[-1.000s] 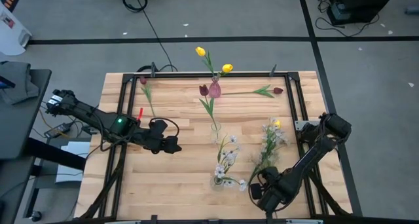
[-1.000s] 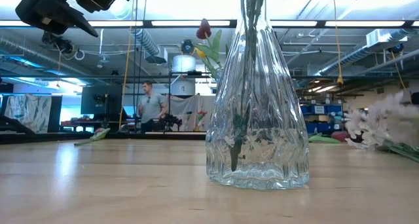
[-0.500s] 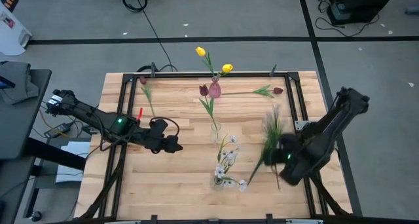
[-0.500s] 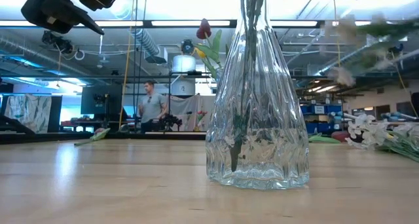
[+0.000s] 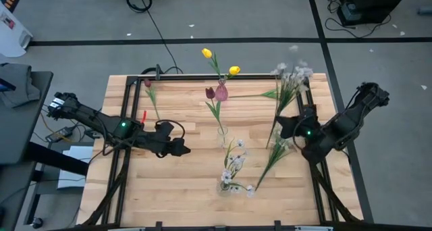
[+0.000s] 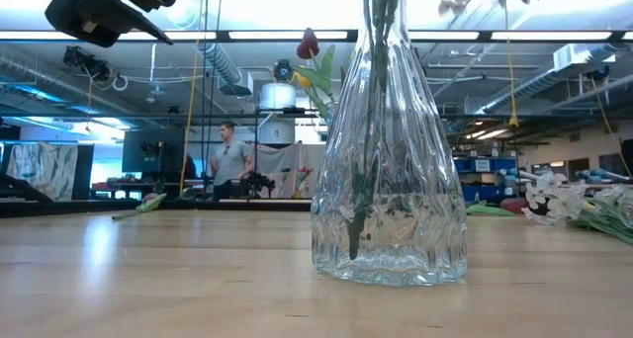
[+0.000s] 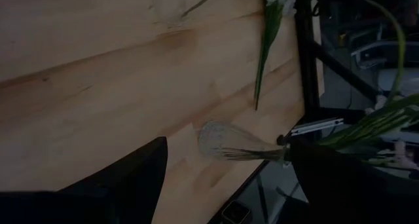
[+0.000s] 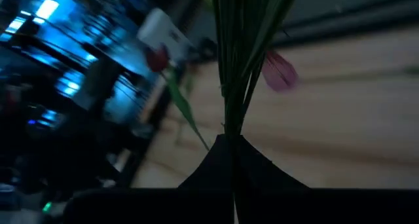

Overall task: Sort flowers into vase by color
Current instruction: Put the bottom white flowers into the bottom transparent vase

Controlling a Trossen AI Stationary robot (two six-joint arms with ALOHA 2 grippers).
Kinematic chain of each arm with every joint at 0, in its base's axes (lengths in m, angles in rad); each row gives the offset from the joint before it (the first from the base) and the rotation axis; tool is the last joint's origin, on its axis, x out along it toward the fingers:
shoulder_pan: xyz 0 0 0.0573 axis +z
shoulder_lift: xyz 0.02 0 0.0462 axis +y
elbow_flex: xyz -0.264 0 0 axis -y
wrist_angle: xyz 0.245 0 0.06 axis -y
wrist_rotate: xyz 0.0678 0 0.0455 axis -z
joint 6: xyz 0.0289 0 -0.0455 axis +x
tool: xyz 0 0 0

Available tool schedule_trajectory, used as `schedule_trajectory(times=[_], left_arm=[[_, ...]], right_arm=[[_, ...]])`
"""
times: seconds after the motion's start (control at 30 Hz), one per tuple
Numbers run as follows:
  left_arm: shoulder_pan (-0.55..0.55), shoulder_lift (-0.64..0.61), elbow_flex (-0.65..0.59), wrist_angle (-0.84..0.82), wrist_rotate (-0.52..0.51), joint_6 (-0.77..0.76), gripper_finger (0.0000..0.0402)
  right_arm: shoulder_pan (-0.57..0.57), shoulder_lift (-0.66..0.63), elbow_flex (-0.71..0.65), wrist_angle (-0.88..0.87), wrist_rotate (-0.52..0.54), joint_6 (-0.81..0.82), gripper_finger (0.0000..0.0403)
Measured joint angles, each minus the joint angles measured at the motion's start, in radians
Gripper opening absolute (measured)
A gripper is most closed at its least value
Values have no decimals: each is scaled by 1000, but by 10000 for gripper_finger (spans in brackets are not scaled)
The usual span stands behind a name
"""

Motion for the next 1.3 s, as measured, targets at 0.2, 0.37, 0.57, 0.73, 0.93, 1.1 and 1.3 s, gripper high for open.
schedule_trajectory(times=[0.2,0.37,0.57,0.73,0.93,1.1,1.3], left_arm=[[0,3,0,47,-1,0,325],[-7,36,0,93,16,0,325],[-6,89,0,166,20,-4,325],[-6,139,0,294,4,-4,325],[-6,217,0,492,65,-2,325],[-18,264,0,562,213,-3,325],[-52,283,0,444,411,36,325]], right_arm=[[-61,-59,0,286,60,-435,3],[-133,-100,0,649,4,-930,4],[-247,-117,2,1066,-174,-1447,5],[-368,-102,2,1143,-378,-1518,5],[-488,-11,2,1126,-685,-1459,5],[-529,86,2,1200,-827,-1411,6],[-545,186,1,1288,-914,-1320,5]])
